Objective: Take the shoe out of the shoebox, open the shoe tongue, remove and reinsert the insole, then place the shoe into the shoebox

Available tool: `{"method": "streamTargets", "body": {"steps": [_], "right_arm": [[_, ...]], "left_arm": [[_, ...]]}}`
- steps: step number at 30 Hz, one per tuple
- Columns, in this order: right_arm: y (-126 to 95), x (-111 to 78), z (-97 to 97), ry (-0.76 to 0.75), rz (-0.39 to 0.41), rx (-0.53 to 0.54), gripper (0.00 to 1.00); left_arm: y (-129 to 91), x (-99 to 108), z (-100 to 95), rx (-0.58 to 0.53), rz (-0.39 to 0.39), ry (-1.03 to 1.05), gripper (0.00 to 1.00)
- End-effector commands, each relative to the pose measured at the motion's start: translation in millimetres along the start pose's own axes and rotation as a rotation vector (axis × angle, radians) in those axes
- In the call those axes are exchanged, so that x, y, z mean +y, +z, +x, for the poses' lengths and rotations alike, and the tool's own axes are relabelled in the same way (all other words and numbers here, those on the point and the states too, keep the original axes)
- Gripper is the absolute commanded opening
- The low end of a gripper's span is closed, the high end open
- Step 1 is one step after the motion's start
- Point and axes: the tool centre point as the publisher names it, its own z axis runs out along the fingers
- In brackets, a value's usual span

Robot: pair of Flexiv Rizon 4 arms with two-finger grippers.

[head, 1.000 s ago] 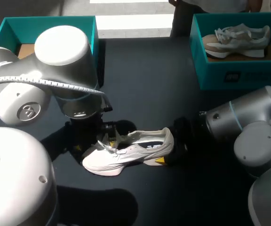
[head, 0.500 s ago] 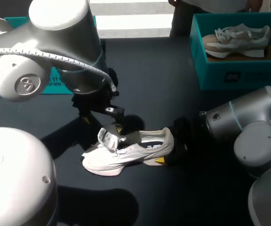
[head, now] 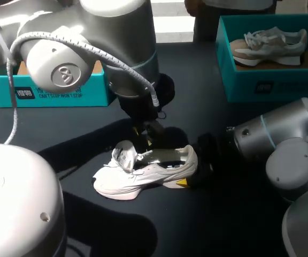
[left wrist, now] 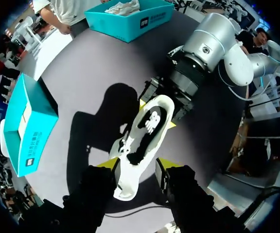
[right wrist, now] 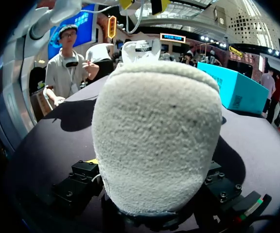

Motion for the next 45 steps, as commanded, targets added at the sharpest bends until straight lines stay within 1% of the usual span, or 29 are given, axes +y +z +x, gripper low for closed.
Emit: {"method": "streamTargets", "body": {"steps": [1, 5, 8, 25, 26, 27, 28, 31, 32, 33, 35, 36, 38, 43, 45], "right_arm": [[4.0, -2.2, 1.9, 0.001, 0.003, -0.003, 0.0], [4.0, -2.2, 1.9, 0.001, 0.003, -0.003, 0.0], [4.0, -2.2, 1.9, 0.001, 0.003, -0.003, 0.0], [4.0, -2.2, 1.9, 0.001, 0.003, -0.003, 0.0], [4.0, -2.2, 1.9, 0.001, 0.003, -0.003, 0.0], [4.0, -2.2, 1.9, 0.001, 0.003, -0.003, 0.0], [4.0, -2.2, 1.9, 0.001, 0.003, -0.003, 0.0], [4.0, -2.2, 1.9, 0.001, 0.003, -0.003, 0.0], [4.0, -2.2, 1.9, 0.001, 0.003, -0.003, 0.0], [4.0, -2.2, 1.9, 0.001, 0.003, -0.003, 0.0], [4.0, -2.2, 1.9, 0.001, 0.003, -0.003, 0.0], [4.0, -2.2, 1.9, 0.001, 0.003, -0.003, 0.0], [4.0, -2.2, 1.9, 0.001, 0.003, -0.003, 0.0], [4.0, -2.2, 1.9, 0.001, 0.003, -0.003, 0.0], [4.0, -2.2, 1.9, 0.001, 0.003, -0.003, 0.0]], "left_arm": [[12.2, -19.9, 3.8, 0.034, -0.145, 1.029, 0.0], [29.4, -27.1, 7.0, 0.076, -0.141, 1.062, 0.0], [41.2, -23.5, 12.3, 0.113, -0.146, 1.061, 0.0], [41.2, -23.5, 12.3, 0.113, -0.146, 1.061, 0.0], [51.0, -25.9, -7.8, 0.118, -0.105, 1.018, 0.0], [58.1, -25.8, -12.0, 0.12, -0.119, 1.009, 0.0], [62.8, -25.4, -16.8, 0.13, -0.077, 0.981, 0.0], [72.0, -23.8, -28.3, 0.126, -0.035, 0.926, 0.0], [75.6, -26.8, -29.3, 0.138, -0.039, 0.911, 0.0], [78.5, -27.8, -32.1, 0.154, -0.007, 0.9, 0.0], [84.8, -29.9, -36.2, 0.159, -0.008, 0.891, 0.0], [87.6, -30.8, -37.6, 0.167, 0.007, 0.894, 0.0], [92.5, -31.7, -40.6, 0.16, 0.003, 0.885, 0.0], [98.0, -30.3, -36.7, 0.16, 0.003, 0.878, 0.0], [98.8, -30.2, -35.5, 0.163, -0.014, 0.869, 0.0]]}}
